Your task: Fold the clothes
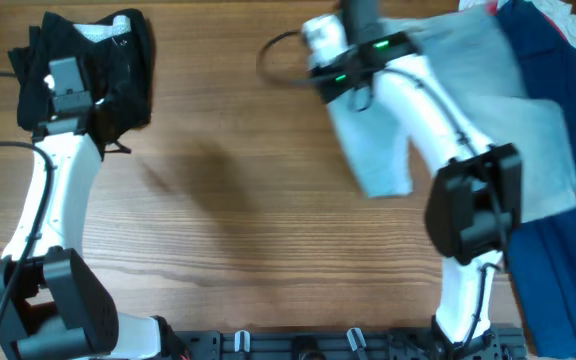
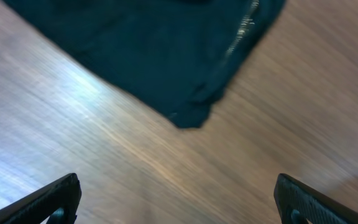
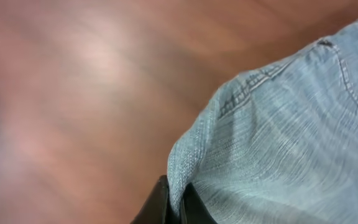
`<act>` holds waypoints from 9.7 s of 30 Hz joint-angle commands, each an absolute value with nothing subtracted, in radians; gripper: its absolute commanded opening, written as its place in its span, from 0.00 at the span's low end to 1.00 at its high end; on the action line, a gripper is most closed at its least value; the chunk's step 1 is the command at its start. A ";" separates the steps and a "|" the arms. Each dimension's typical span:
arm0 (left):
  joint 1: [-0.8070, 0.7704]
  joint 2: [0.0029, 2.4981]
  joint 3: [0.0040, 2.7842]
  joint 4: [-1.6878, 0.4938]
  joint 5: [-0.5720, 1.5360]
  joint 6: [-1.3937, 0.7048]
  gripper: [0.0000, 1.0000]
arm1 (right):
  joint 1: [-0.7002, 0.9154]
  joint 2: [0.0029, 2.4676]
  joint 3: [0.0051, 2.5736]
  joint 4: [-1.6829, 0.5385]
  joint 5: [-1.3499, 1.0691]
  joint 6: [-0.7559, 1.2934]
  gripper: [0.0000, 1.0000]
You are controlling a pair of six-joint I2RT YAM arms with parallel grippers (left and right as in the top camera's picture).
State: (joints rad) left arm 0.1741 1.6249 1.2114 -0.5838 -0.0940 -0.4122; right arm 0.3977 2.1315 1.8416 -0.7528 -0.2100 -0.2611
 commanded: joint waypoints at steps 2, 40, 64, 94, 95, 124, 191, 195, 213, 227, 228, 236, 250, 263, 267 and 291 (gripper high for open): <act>0.199 1.599 1.226 -0.597 -0.110 -0.396 1.00 | 0.575 2.117 1.855 -0.753 -0.299 -0.236 0.04; 0.322 1.599 1.226 -0.550 0.341 -0.317 1.00 | 0.440 2.123 1.981 -0.859 -0.167 -0.107 1.00; -0.121 1.599 1.226 -0.550 0.188 -0.220 1.00 | 0.216 2.527 1.981 -0.422 -0.405 -0.279 0.83; -0.120 1.599 1.226 -0.534 0.088 -0.218 1.00 | 0.340 2.457 2.167 0.081 -0.608 0.138 0.59; -0.120 1.599 1.226 -0.534 0.088 -0.216 1.00 | 0.336 2.440 2.167 0.052 -0.607 0.137 0.78; -0.120 1.599 1.226 -0.580 0.047 -0.187 1.00 | 0.275 2.230 1.714 -0.840 -0.012 0.344 1.00; 0.120 1.944 1.225 -0.443 0.141 -0.357 0.64 | 0.243 2.149 2.062 -0.823 -0.204 0.029 1.00; 0.120 1.951 1.225 -0.424 0.141 -0.357 0.46 | 0.243 2.149 2.062 -0.823 -0.204 0.029 1.00; 0.121 1.961 1.225 -0.543 0.123 -0.352 0.04 | 0.243 2.149 2.062 -0.830 -0.208 0.029 1.00; 0.235 1.728 1.224 -1.055 -0.086 -0.481 0.04 | 0.242 2.149 2.062 -0.894 -0.207 0.027 1.00; 0.255 1.728 1.224 -1.060 -0.079 -0.484 0.04 | 0.241 2.149 2.062 -0.896 -0.208 0.026 1.00; 0.330 1.728 1.224 -1.071 -0.076 -0.479 0.27 | 0.235 2.149 2.062 -0.986 -0.266 -0.019 1.00; 0.330 1.577 1.289 -1.063 0.085 -0.445 1.00 | 0.444 2.149 2.047 -1.314 -0.429 -0.026 1.00; 0.330 1.290 1.304 -1.019 0.026 -0.446 1.00 | 0.675 2.153 1.802 -1.080 -0.139 0.262 0.96; 0.330 1.290 1.304 -1.006 0.010 -0.451 1.00 | 0.675 2.154 1.802 -1.039 -0.120 0.172 0.92; 0.330 1.290 1.304 -1.033 0.010 -0.422 1.00 | 0.726 2.226 1.802 -1.018 -0.257 -0.301 0.40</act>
